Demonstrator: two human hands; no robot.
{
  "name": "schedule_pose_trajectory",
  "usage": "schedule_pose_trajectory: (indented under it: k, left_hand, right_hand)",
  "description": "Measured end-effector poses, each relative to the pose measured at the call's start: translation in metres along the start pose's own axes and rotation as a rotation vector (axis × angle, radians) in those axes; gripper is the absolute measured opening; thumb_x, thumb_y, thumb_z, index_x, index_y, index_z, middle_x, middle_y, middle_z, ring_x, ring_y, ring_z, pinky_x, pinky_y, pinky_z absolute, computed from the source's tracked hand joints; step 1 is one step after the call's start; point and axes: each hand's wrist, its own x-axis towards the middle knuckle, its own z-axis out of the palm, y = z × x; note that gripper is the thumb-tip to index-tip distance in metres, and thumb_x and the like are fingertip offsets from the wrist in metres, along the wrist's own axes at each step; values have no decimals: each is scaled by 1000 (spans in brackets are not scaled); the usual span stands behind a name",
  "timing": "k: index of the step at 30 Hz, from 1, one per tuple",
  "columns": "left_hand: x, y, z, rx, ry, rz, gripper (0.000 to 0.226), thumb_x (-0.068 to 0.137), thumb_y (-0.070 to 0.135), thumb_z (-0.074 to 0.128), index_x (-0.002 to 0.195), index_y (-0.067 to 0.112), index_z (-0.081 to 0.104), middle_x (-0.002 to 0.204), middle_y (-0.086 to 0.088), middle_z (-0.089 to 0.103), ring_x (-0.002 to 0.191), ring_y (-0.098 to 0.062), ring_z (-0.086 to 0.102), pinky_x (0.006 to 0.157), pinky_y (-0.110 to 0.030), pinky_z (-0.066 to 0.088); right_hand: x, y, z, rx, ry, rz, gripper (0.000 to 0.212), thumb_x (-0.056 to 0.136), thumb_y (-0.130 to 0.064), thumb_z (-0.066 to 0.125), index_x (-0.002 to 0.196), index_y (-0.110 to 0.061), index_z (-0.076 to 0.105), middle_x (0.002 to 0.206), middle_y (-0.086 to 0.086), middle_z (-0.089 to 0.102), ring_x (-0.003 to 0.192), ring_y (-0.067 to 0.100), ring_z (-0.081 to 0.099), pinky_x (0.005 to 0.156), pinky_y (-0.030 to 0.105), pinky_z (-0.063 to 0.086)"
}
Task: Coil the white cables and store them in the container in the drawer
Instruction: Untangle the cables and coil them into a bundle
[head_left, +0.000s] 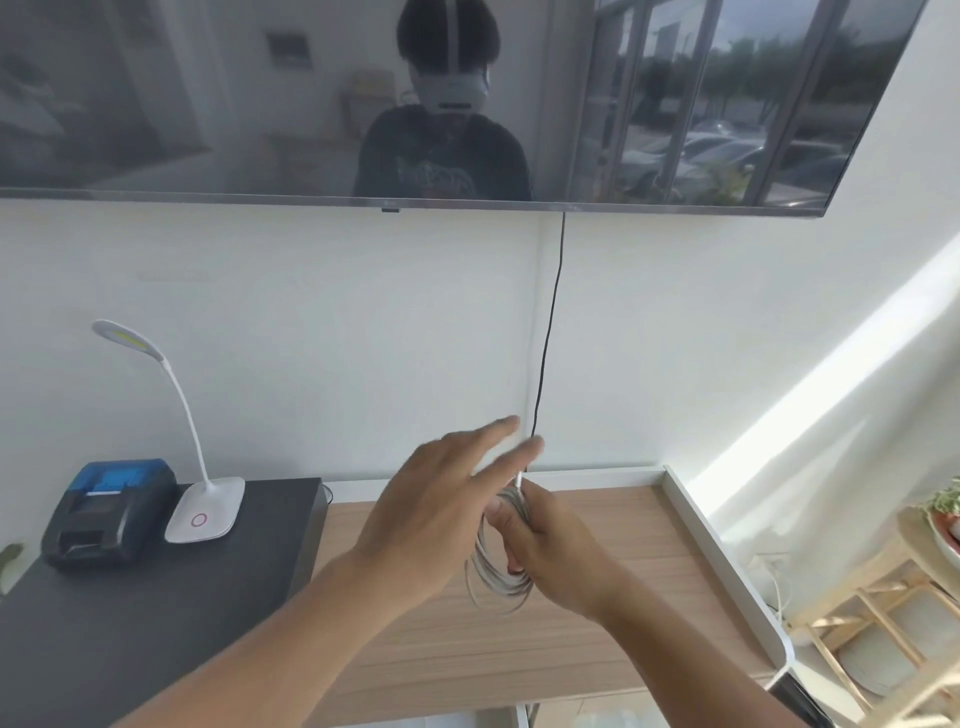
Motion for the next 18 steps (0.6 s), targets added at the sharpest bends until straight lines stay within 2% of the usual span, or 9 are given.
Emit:
schedule_pose_trajectory:
  k: [1, 3, 6, 8, 11, 13, 16, 18]
  left_hand:
    - [8, -5, -5, 14, -27, 137, 65, 89, 4, 66, 147, 29, 51, 152, 6, 49, 127, -18, 52, 104, -37, 46]
    - [22, -13, -11, -17, -129, 278, 55, 87, 3, 72, 137, 25, 64, 134, 7, 66, 118, -20, 60, 96, -39, 51]
    - [34, -21, -20, -160, -262, 235, 41, 87, 8, 74, 126, 21, 73, 108, 6, 75, 102, -18, 62, 76, -38, 56]
    - [38, -28, -26, -209, -230, 237, 23, 92, 15, 71, 114, 17, 78, 94, 3, 75, 91, -19, 62, 67, -40, 56]
    - [39, -40, -28, -148, -134, 268, 7, 94, 21, 71, 96, 17, 77, 84, 3, 68, 81, -16, 60, 59, -39, 54]
    - [36, -42, -24, -165, -74, 153, 11, 94, 28, 71, 92, 20, 77, 83, 6, 68, 78, -15, 60, 61, -39, 54]
    - [26, -36, -12, -297, 4, -111, 14, 93, 38, 68, 92, 27, 77, 85, 11, 70, 77, -8, 63, 68, -36, 53]
    - [18, -31, -4, -425, 71, -317, 10, 92, 38, 70, 89, 32, 77, 85, 15, 73, 76, -5, 65, 70, -33, 54]
  right_hand:
    - [0, -1, 1, -18, -27, -8, 40, 102, -53, 50, 79, -21, 54, 55, -7, 61, 53, 3, 58, 55, 19, 46]
    - [0, -4, 4, -36, -73, -4, 46, 102, -53, 49, 77, -16, 56, 55, -6, 60, 54, 5, 58, 56, 23, 48]
    - [-1, -8, 4, -23, -96, 0, 42, 102, -56, 50, 75, -24, 56, 54, -9, 61, 54, 2, 58, 58, 19, 46]
    - [-3, -12, 4, 15, -95, -16, 36, 102, -55, 52, 77, -29, 54, 54, -9, 62, 53, 2, 57, 57, 16, 45]
    - [-7, -15, 4, 62, -91, -18, 38, 101, -57, 54, 83, -23, 54, 55, -7, 60, 53, 5, 56, 57, 18, 45]
    - [-10, -17, 2, 88, -91, -16, 41, 100, -58, 54, 86, -20, 54, 55, -7, 60, 53, 5, 55, 57, 17, 45]
    - [-13, -19, 0, 111, -82, -37, 46, 100, -60, 52, 90, -15, 55, 54, -8, 59, 53, 5, 54, 58, 17, 45]
    - [-14, -21, 1, 122, -61, -54, 43, 100, -61, 50, 90, -19, 56, 53, -8, 58, 52, 5, 55, 58, 19, 46]
